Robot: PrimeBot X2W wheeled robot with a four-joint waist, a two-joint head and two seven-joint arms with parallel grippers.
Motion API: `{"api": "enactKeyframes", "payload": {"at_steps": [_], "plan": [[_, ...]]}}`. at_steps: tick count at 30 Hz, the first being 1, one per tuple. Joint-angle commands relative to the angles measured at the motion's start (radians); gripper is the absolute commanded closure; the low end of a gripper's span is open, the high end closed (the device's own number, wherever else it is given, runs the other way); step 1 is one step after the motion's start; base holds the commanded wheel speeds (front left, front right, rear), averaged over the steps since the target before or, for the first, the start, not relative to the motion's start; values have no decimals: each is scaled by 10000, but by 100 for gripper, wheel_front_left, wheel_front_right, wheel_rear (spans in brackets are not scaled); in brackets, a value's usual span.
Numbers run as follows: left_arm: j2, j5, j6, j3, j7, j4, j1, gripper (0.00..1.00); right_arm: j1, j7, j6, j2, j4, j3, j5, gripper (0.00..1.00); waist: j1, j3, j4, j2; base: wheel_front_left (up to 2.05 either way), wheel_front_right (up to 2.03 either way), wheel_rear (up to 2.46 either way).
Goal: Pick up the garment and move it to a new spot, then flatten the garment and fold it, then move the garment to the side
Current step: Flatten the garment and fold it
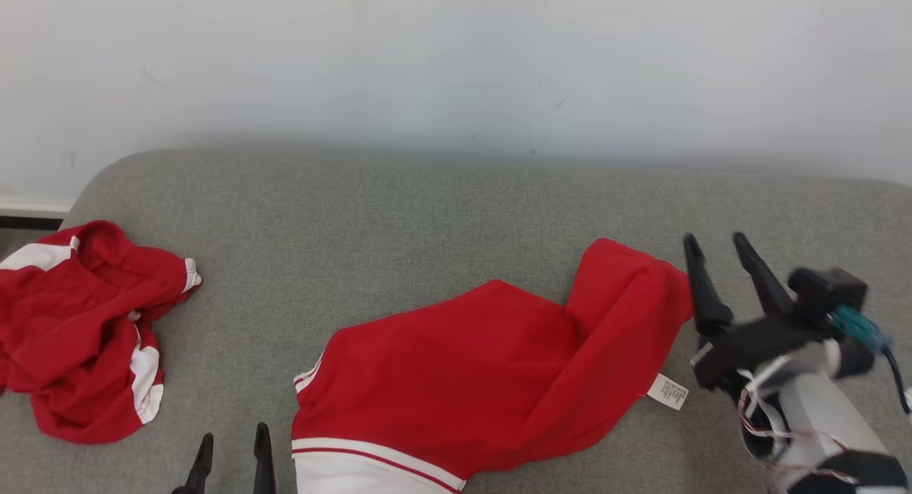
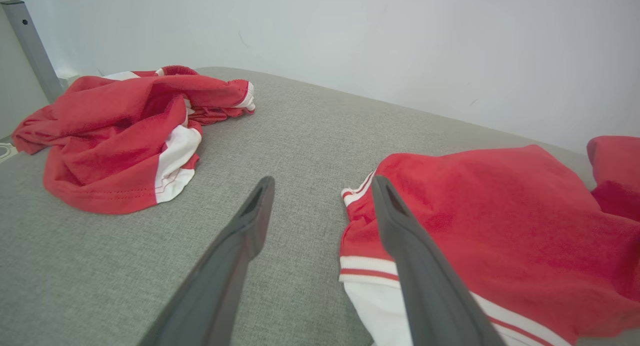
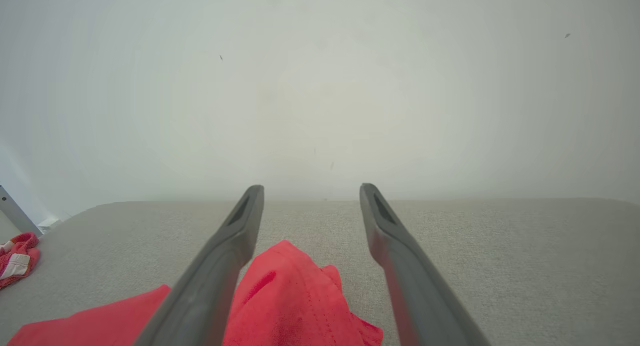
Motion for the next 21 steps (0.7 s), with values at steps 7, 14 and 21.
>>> {"api": "enactKeyframes", "payload": {"at_steps": [7, 14, 21], "plan": [[104, 47, 32, 30, -35, -44, 338, 0, 2008, -420, -22, -419, -1076, -981, -238, 0, 0, -261, -133, 0, 0, 0, 0], [186, 0, 95, 90, -35, -105, 620, 0, 4030, -481, -22, 288, -2995, -1903, -1168, 0, 0, -359, -197, 0, 0, 0, 0], [191, -34, 159, 79, -24, -174, 629, 0, 5098, -96, -23, 1155, -3594, -2104, -1625, 0, 0, -361, -168, 0, 0, 0, 0]]}}
